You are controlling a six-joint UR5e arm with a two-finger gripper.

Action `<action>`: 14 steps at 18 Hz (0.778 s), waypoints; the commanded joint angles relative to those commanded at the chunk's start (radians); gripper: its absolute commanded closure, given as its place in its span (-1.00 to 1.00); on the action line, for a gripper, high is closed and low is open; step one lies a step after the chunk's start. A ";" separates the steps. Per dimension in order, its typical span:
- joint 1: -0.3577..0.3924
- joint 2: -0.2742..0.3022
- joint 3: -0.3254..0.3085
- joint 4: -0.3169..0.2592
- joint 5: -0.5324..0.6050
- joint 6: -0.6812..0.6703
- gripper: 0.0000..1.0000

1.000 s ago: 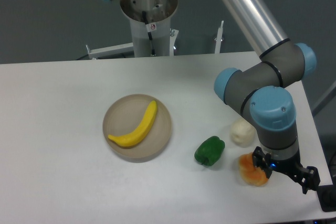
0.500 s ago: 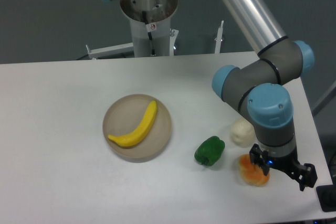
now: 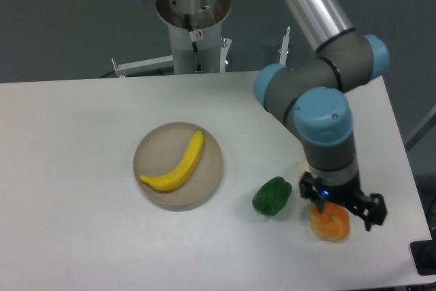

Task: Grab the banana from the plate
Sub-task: 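Move the open gripper over the yellow banana on the plate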

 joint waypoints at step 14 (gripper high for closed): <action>-0.072 0.172 -0.281 -0.181 -0.241 -0.155 -1.00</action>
